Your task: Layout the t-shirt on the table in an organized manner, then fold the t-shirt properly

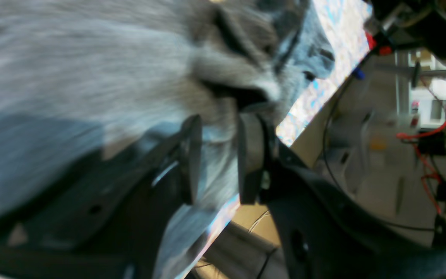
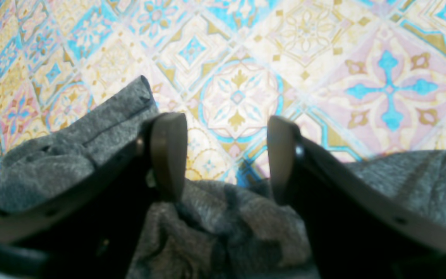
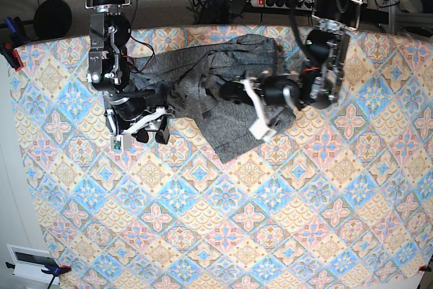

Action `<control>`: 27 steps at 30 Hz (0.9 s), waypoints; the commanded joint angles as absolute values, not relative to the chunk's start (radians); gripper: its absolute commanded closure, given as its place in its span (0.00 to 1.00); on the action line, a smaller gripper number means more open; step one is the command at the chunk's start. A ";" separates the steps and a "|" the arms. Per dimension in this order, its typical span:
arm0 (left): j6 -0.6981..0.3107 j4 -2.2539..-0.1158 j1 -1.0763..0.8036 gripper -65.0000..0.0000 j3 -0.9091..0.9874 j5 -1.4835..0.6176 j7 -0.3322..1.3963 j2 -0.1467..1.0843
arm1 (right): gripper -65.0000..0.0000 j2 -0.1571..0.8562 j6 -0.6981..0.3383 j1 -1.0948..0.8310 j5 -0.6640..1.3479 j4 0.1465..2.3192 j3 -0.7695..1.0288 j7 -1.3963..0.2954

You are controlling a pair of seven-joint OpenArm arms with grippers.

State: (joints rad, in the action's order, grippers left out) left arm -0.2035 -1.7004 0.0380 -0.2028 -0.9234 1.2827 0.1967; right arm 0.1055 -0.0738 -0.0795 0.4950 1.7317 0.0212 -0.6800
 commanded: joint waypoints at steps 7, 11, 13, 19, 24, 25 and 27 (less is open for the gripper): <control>-0.208 -1.682 0.094 0.75 -0.325 -0.746 1.273 0.062 | 0.51 0.110 -0.079 -0.067 0.501 1.747 0.025 -0.657; -0.208 -1.577 0.137 0.75 -0.366 -0.702 1.273 0.013 | 0.51 0.110 -0.079 -0.067 0.501 1.747 0.025 -0.657; -0.208 -1.520 0.160 0.75 -0.380 -0.697 1.271 -0.008 | 0.51 0.110 -0.079 -0.067 0.501 1.747 0.025 -0.657; -0.208 -1.472 0.179 0.75 -0.386 -0.699 1.268 -0.077 | 0.51 0.110 -0.079 -0.067 0.501 1.747 0.025 -0.657; -0.213 -1.474 0.185 0.75 -0.423 -0.707 1.273 -0.105 | 0.51 0.110 -0.079 -0.067 0.501 1.747 0.045 -0.657; -0.214 -1.475 0.185 0.75 -0.432 -0.707 1.273 -0.105 | 0.51 0.110 -0.079 -0.067 0.501 1.747 0.053 -0.657; -0.216 -1.475 0.185 0.75 -0.447 -0.707 1.273 -0.105 | 0.51 0.110 -0.079 -0.067 0.501 1.747 0.067 -0.657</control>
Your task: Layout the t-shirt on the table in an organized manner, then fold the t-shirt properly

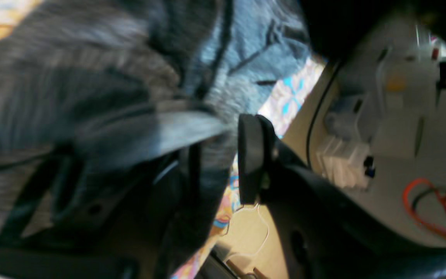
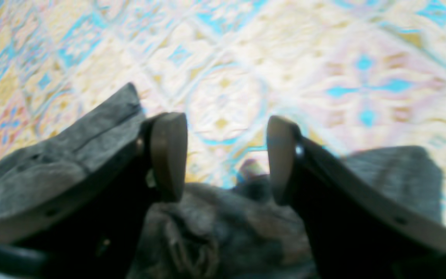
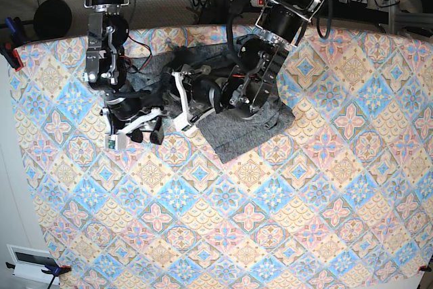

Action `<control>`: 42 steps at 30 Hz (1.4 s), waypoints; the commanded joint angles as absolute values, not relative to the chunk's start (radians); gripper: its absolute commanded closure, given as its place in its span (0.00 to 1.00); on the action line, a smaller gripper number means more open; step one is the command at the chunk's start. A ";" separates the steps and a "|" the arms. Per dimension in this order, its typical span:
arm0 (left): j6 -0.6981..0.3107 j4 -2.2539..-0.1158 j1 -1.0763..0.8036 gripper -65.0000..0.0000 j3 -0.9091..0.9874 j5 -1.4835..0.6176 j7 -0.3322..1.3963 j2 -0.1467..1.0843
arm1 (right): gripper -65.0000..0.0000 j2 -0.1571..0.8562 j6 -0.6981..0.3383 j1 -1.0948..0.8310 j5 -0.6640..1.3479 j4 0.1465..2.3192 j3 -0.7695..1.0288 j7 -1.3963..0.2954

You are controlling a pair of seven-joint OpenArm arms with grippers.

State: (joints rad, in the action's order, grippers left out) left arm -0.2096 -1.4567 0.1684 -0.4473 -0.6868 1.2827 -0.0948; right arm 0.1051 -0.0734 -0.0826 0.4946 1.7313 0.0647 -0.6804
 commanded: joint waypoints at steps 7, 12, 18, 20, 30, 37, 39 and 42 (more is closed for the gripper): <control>-0.217 -1.475 0.203 0.75 -0.490 -0.769 1.274 -0.101 | 0.51 0.110 -0.079 -0.065 0.501 1.747 0.142 -0.657; -0.217 -1.475 0.243 0.75 -0.483 -0.875 1.274 -0.044 | 0.51 0.110 -0.079 -0.065 0.501 1.747 0.194 -0.657; -0.216 -1.475 0.318 0.75 -0.429 -1.013 1.268 0.068 | 0.51 0.110 -0.079 -0.064 0.503 1.719 0.220 -0.657; -0.216 -1.475 0.318 0.75 -0.344 -1.055 1.268 0.093 | 0.51 0.110 -0.079 -0.064 0.503 1.695 0.222 -0.657; -0.214 -1.411 0.305 0.75 -0.022 -1.078 1.267 0.151 | 0.51 0.110 -0.079 -0.064 0.503 1.669 0.214 -0.657; -0.209 -1.259 0.328 0.75 0.042 -1.000 1.264 0.127 | 0.51 0.110 -0.079 -0.064 0.503 1.669 0.213 -0.657; -0.208 -1.233 0.329 0.75 0.059 -0.972 1.225 0.110 | 0.51 0.110 -0.079 -0.064 0.503 1.669 0.213 -0.657; -0.208 -1.231 0.329 0.75 0.064 -0.949 1.182 0.104 | 0.51 0.110 -0.079 -0.064 0.503 1.669 0.213 -0.657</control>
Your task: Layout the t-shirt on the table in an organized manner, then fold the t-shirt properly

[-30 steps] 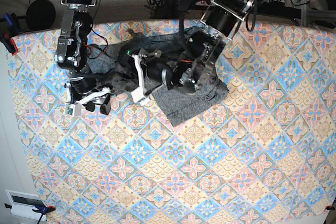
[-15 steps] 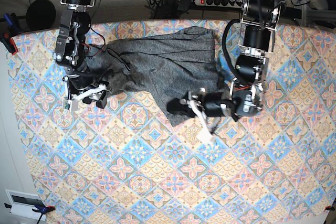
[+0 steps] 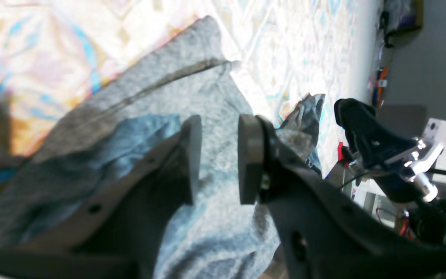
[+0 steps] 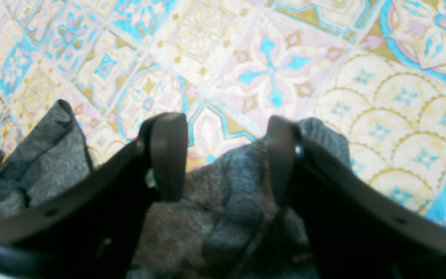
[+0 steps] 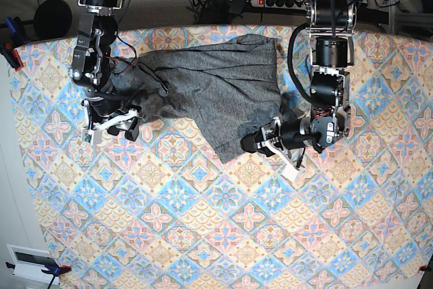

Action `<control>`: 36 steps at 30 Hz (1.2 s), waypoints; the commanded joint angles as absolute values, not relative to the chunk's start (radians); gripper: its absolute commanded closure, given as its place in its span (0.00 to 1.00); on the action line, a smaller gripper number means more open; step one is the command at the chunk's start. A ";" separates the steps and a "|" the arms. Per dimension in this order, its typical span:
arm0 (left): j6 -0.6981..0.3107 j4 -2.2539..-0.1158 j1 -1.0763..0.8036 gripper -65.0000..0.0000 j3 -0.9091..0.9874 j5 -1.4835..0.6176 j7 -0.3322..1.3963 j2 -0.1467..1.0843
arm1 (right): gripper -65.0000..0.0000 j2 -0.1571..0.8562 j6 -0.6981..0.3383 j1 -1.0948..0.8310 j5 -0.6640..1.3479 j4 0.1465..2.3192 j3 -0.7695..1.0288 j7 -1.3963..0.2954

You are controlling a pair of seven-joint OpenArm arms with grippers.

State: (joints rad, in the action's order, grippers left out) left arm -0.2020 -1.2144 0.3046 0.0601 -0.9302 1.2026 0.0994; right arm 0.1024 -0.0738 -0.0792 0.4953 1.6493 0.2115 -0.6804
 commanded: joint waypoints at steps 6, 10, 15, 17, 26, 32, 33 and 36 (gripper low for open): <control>-0.208 -1.181 0.389 0.75 0.064 -0.944 1.176 0.085 | 0.51 0.110 -0.079 -0.065 0.503 1.669 0.213 -0.657; -0.208 -1.035 0.456 0.75 0.064 -0.944 1.162 0.088 | 0.51 0.110 -0.079 -0.067 0.503 1.669 0.213 -0.657; -0.208 -0.932 0.478 0.75 0.056 -0.943 1.110 0.090 | 0.51 0.110 -0.079 -0.067 0.503 1.669 0.213 -0.657; -0.208 -0.926 0.476 0.75 0.056 -0.941 1.110 0.087 | 0.51 0.110 -0.079 -0.067 0.503 1.669 0.213 -0.657; -0.208 -0.868 0.455 0.75 0.051 -0.941 1.059 0.062 | 0.51 0.110 -0.079 -0.065 0.503 1.667 0.213 -0.657; -0.208 -0.868 0.458 0.75 -0.048 -0.941 0.995 0.070 | 0.51 0.110 -0.079 -0.065 0.503 1.667 0.213 -0.657; -0.208 -0.868 0.458 0.75 -0.056 -0.941 0.990 0.070 | 0.51 0.110 -0.079 -0.065 0.503 1.667 0.213 -0.657; -0.208 -0.868 0.458 0.75 -0.077 -0.941 0.990 0.070 | 0.51 0.110 -0.079 -0.065 0.503 1.667 0.211 -0.657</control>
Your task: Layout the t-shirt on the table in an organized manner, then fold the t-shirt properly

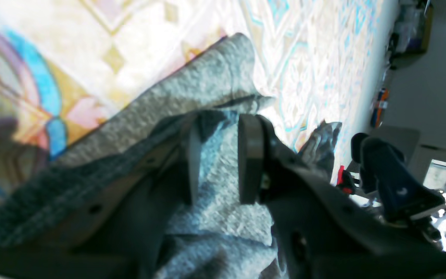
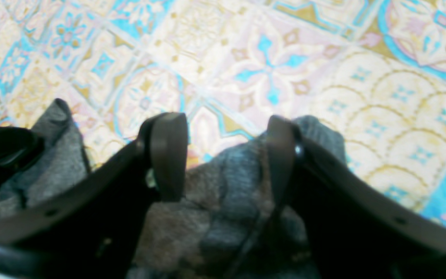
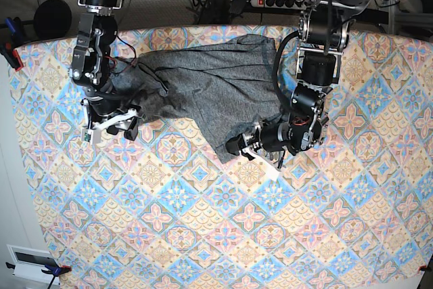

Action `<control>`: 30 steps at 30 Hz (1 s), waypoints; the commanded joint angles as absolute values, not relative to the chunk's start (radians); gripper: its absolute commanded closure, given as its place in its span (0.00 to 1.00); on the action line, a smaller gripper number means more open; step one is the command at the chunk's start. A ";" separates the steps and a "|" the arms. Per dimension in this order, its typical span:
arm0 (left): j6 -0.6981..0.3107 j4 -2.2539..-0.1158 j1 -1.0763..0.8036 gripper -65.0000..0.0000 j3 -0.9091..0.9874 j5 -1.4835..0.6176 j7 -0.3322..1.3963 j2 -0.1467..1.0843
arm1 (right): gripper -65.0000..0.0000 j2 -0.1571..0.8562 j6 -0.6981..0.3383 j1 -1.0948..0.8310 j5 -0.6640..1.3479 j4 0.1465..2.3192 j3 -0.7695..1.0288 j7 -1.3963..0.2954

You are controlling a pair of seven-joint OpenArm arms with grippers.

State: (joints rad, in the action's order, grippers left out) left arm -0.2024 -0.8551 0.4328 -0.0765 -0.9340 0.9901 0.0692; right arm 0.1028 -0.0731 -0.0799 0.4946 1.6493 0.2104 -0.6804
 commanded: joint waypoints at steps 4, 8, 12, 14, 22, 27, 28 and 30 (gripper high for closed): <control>-0.208 -0.868 0.460 0.75 -0.131 -0.941 0.990 0.065 | 0.51 0.110 -0.079 -0.065 0.503 1.667 0.211 -0.657; -0.208 -0.868 0.460 0.75 -0.174 -0.941 0.990 0.065 | 0.51 0.110 -0.079 -0.065 0.503 1.667 0.211 -0.657; -0.208 -0.868 0.461 0.76 -0.193 -0.941 0.990 0.065 | 0.51 0.110 -0.079 -0.065 0.503 1.667 0.211 -0.657; -0.208 -0.868 0.461 0.79 -0.193 -0.941 0.990 0.065 | 0.51 0.110 -0.079 -0.065 0.503 1.667 0.211 -0.657; -0.208 -0.869 0.461 1.00 -0.193 -0.943 0.990 0.065 | 0.51 0.110 -0.079 -0.065 0.503 1.667 0.211 -0.657; -0.208 -0.869 0.473 1.00 -0.193 -0.943 0.993 0.064 | 0.51 0.110 -0.079 -0.065 0.503 1.667 0.211 -0.657; -0.208 -0.869 0.475 1.00 -0.193 -0.943 0.995 0.064 | 0.51 0.110 -0.079 -0.065 0.503 1.667 0.211 -0.657; -0.208 -0.874 0.475 1.00 -0.193 -0.943 0.995 0.062 | 0.51 0.110 -0.079 -0.065 0.503 1.667 0.211 -0.657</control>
State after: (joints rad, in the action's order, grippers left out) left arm -0.2020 -0.8555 0.4442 -0.1921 -0.9298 0.9920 0.0662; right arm 0.1024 -0.0738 -0.0799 0.4950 1.6493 0.2092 -0.6804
